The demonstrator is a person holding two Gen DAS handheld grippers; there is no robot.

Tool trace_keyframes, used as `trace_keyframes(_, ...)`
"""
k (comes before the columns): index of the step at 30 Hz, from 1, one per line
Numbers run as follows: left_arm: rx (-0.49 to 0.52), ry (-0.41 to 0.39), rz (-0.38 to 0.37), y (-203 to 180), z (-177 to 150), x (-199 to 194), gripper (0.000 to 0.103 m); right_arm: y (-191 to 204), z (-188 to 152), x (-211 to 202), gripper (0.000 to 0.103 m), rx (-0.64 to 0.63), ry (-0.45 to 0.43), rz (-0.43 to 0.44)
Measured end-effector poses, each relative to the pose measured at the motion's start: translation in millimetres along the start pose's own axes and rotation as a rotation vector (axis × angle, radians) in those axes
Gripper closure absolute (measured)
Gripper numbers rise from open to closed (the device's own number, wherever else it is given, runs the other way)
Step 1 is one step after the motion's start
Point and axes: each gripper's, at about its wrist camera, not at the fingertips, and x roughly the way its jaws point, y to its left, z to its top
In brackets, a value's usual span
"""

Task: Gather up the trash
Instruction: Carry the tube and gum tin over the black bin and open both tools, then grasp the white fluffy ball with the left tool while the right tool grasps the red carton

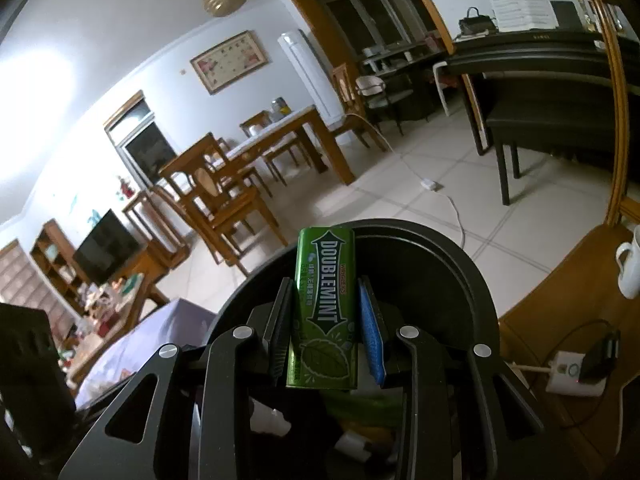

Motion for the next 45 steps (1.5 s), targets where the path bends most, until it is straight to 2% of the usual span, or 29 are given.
trace_keyframes(10, 0.009, 0.010, -0.002, -4.8, 0.3, 3.7, 0.078, -0.5, -8.0, 3.5, 0.069, 0.007, 0.013, -0.007)
trace_keyframes(11, 0.009, 0.013, 0.001, -5.9, -0.5, 5.1, 0.076, -1.3, -8.2, 4.8, 0.067, 0.010, 0.017, -0.006)
trace_keyframes(13, 0.012, 0.020, 0.007, -5.8, -0.9, 6.1, 0.076, -3.0, -9.3, 4.4, 0.048, 0.020, 0.007, -0.005)
trace_keyframes(14, 0.017, 0.024, 0.015, -7.3, -0.5, 6.9, 0.075, -3.2, -9.0, 3.7, 0.045, 0.021, -0.001, -0.008)
trace_keyframes(16, 0.023, 0.025, 0.033, -8.7, -0.8, 7.6, 0.057, -1.5, -12.1, 1.2, 0.037, 0.024, -0.010, -0.007)
trace_keyframes(17, 0.026, 0.018, 0.045, -7.0, -1.7, 5.3, 0.038, -0.8, -13.0, 0.9, 0.037, 0.026, -0.013, -0.007)
trace_keyframes(18, 0.032, -0.001, 0.065, -8.5, -1.3, 1.7, 0.026, -0.1, -14.1, 1.0, 0.036, 0.026, -0.015, -0.006)
trace_keyframes(23, 0.026, -0.026, 0.089, -7.2, 2.4, -13.9, 0.016, 2.2, -17.1, -0.5, 0.036, 0.029, -0.010, 0.001)
trace_keyframes(25, 0.014, -0.034, 0.115, -1.1, 3.1, -25.4, 0.015, 6.4, -19.1, -1.9, 0.032, 0.026, -0.009, 0.006)
trace_keyframes(29, -0.033, -0.032, 0.170, 24.2, 1.5, -52.5, 0.015, 14.1, -14.5, -1.4, 0.032, -0.001, 0.002, 0.019)
trace_keyframes(34, -0.133, -0.031, 0.280, 84.3, -11.0, -106.0, 0.015, 42.2, -22.6, 6.6, 0.032, -0.057, 0.049, 0.057)
trace_keyframes(39, -0.195, -0.031, 0.388, 139.2, -33.3, -158.4, 0.015, 99.1, -46.3, 18.8, 0.032, -0.155, 0.140, 0.146)
trace_keyframes(43, -0.221, 0.015, 0.395, 170.0, -40.8, -167.6, 0.015, 156.8, -79.1, 23.7, 0.027, -0.254, 0.234, 0.246)
trace_keyframes(45, -0.183, 0.041, 0.400, 173.4, -39.3, -159.8, 0.015, 179.0, -90.8, 24.7, 0.027, -0.289, 0.267, 0.274)
